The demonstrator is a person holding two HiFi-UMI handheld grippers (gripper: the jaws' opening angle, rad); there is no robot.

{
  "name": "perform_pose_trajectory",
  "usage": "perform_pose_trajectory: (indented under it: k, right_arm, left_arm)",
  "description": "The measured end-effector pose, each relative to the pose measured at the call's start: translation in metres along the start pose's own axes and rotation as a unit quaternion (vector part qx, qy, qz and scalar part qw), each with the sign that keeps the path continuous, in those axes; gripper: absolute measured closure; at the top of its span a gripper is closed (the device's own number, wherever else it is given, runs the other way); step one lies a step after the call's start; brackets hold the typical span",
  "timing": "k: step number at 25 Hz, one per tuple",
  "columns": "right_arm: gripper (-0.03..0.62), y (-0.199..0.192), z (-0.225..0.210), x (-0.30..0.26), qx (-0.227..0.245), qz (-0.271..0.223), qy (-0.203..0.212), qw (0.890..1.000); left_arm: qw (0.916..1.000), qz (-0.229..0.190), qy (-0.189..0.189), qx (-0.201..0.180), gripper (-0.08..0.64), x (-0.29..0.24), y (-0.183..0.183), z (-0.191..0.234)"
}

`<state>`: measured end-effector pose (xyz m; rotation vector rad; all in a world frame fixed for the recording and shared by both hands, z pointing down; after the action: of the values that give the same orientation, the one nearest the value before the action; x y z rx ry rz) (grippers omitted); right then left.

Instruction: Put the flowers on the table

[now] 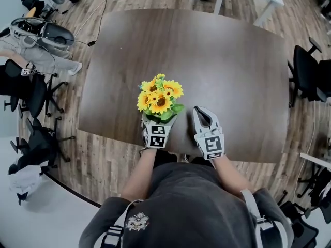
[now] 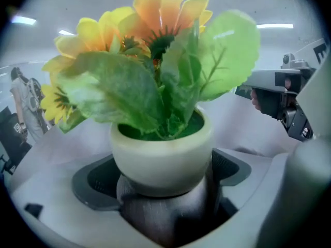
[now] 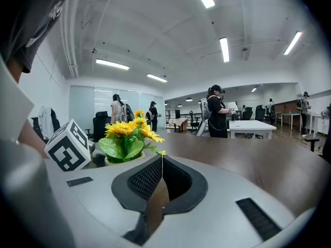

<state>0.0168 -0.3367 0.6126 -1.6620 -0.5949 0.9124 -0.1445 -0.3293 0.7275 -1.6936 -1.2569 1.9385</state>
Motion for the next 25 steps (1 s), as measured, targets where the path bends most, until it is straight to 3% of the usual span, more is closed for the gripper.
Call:
perform_pose_trajectory:
  k: [7,12,15,19,22,25]
  right_arm:
    - [0.568,0.007,0.001,0.008,0.003,-0.013,0.007,1.0]
    - [0.568,0.023,0.012,0.011,0.014,-0.031,0.027,0.999]
    - [0.568,0.032,0.018,0.011,0.023,-0.043,0.04,0.998]
    - [0.568,0.045,0.031,0.01,0.035,-0.06,0.063,0.996]
    - [0.568,0.063,0.037,0.007,0.037,-0.073,0.073,0.994]
    - [0.568,0.091,0.044,0.007,0.04,-0.099,0.085,0.991]
  left_arm:
    - [0.9997,-0.014,0.016,-0.009,0.018,0.03,-0.004,-0.01]
    - [0.9983,-0.047,0.034,-0.006,0.075,0.065,0.02,-0.011]
    - [0.9933,-0.089,0.072,0.017,0.166,0.094,0.035,-0.004]
    - [0.9799,-0.14,0.14,0.021,0.304,0.134,0.05,0.014]
    - [0.9704,-0.167,0.172,0.032,0.367,0.154,0.061,0.03]
    - [0.96,-0.193,0.198,0.046,0.494,0.172,0.078,0.044]
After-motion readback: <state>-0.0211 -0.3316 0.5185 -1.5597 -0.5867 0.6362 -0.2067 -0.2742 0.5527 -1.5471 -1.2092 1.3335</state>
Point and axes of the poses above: the fingertips, and each gripper's own axes: x backward along the fingers, z to its left, y out of its top, the point moved 4 cm from there along x, backward along the fingers, and after that the axes turned 5 degrees about -x, right-handed, at the moved point
